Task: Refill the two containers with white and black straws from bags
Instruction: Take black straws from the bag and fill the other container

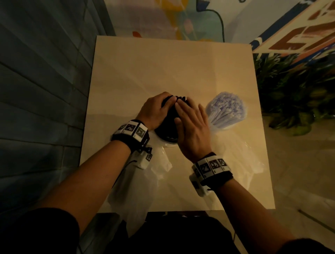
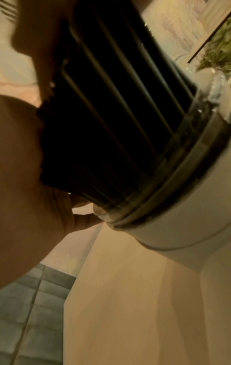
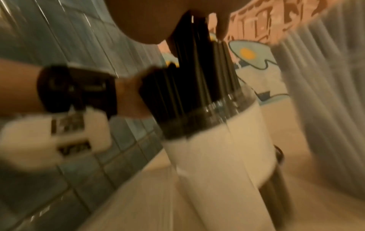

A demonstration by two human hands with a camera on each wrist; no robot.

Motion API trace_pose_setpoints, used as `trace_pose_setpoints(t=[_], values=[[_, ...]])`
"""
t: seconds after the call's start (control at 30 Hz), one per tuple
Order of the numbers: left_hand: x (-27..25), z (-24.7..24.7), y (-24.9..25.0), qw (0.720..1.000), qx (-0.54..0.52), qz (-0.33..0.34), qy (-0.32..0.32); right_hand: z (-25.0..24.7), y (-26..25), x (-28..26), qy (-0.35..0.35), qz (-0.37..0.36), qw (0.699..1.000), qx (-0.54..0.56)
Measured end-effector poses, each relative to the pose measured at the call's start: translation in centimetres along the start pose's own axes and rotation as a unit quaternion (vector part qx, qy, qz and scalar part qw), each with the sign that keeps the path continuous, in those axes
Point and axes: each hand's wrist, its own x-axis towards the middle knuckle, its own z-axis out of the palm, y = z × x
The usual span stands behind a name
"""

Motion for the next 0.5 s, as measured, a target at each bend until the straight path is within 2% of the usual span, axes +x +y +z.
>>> trace_pose_setpoints(t=[0.1, 0.17, 0.23, 0.3, 0.4, 0.43, 0.5], values=[[0.0, -0.2, 0.4, 0.999, -0.026, -0.025, -0.005, 0.7, 0.3, -1.0, -0.045, 0.01, 0.998, -0.04], [-0.3, -0.7, 0.2, 0.995, -0.081, -0.051, -0.011, 0.8, 0.3, -0.8, -0.061, 0.017, 0.996, -0.055], [-1.2, -1.5, -0.7, 0.986, -0.147, -0.07, 0.029, 0.4, 0.1, -0.8, -0.07, 0.023, 0.996, -0.058], [-3.0, -2.5, -2.6, 0.979, -0.163, -0.09, 0.087, -0.5, -0.4, -1.4, -0.045, 0.014, 0.999, -0.026], [-7.8, -3.7, -6.8, 0.97, -0.111, -0.151, 0.155, -2.8, -1.8, -3.6, 0.045, -0.04, 0.996, 0.072], [-9.7, -3.9, -8.2, 0.965, -0.093, -0.181, 0.163, -3.3, -2.3, -4.7, 0.047, -0.052, 0.992, 0.108], [-13.5, -3.5, -10.5, 0.953, -0.08, -0.253, 0.148, -3.2, -2.6, -6.9, -0.007, -0.046, 0.986, 0.16]])
